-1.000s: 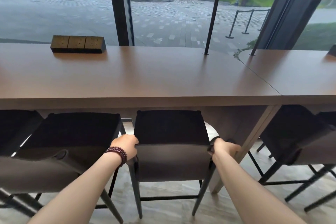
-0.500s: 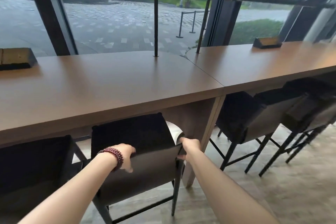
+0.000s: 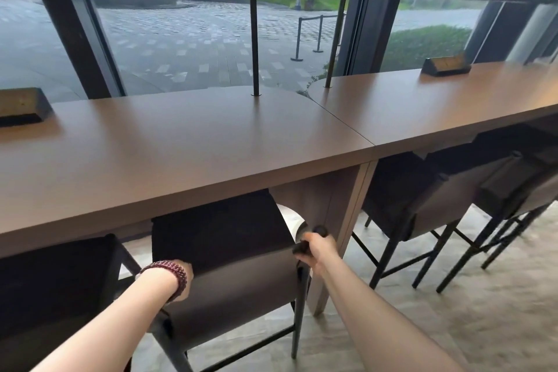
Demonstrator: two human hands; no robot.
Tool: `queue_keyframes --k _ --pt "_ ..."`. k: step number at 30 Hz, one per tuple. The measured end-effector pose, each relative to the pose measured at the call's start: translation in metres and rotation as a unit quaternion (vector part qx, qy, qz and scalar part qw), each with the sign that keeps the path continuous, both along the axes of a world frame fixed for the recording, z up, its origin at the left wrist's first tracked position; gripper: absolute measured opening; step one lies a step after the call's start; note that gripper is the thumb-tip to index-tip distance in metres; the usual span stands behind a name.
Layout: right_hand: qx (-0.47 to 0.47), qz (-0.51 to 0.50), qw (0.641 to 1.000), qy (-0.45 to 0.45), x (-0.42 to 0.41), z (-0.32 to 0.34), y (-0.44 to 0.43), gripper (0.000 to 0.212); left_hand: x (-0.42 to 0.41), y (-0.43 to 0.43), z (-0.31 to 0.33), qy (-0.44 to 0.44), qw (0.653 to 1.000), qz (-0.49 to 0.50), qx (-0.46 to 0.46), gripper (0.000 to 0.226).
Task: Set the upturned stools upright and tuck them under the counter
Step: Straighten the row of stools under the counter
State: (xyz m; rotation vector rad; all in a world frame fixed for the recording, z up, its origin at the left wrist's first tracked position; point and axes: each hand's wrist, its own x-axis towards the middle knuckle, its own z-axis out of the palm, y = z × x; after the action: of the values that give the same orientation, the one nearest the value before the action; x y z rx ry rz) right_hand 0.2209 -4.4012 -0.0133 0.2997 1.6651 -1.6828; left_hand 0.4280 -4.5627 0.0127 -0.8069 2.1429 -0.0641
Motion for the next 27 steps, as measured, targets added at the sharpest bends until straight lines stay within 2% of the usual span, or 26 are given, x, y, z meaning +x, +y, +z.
queue_keyframes --k 2,4,5,7,11,14,17,23,27 --pt "0.028 0.054 0.998 -0.006 -0.003 0.006 0.006 0.052 -0.005 -0.001 0.001 0.025 0.999 0.020 0.014 0.051" --pt "0.091 0.111 0.989 0.017 -0.006 0.019 0.015 0.067 -0.019 0.005 0.012 0.063 0.996 0.034 0.050 0.068" --pt "0.119 0.122 0.984 0.044 -0.010 0.025 0.020 0.072 -0.030 0.011 0.019 0.097 0.993 0.030 0.068 0.074" --pt "0.137 0.103 0.981 0.094 -0.025 0.030 0.030 0.074 -0.058 0.028 0.033 0.183 0.979 -0.006 0.087 0.073" --pt "0.068 0.023 0.990 0.117 -0.063 0.049 0.063 0.054 -0.129 0.079 0.051 0.368 0.920 -0.027 0.137 0.042" --pt "0.011 -0.017 0.993 0.112 -0.106 0.057 0.110 0.038 -0.184 0.127 0.053 0.439 0.884 -0.046 0.154 0.030" --pt "-0.024 -0.036 0.994 0.103 -0.153 0.061 0.170 0.026 -0.238 0.178 0.051 0.499 0.848 -0.055 0.167 0.028" --pt "-0.019 -0.032 0.992 0.117 -0.241 0.062 0.290 0.025 -0.342 0.278 0.045 0.578 0.791 -0.019 0.201 0.031" --pt "-0.014 -0.038 0.993 0.111 -0.301 0.057 0.344 0.033 -0.400 0.317 0.043 0.592 0.779 0.015 0.205 0.034"
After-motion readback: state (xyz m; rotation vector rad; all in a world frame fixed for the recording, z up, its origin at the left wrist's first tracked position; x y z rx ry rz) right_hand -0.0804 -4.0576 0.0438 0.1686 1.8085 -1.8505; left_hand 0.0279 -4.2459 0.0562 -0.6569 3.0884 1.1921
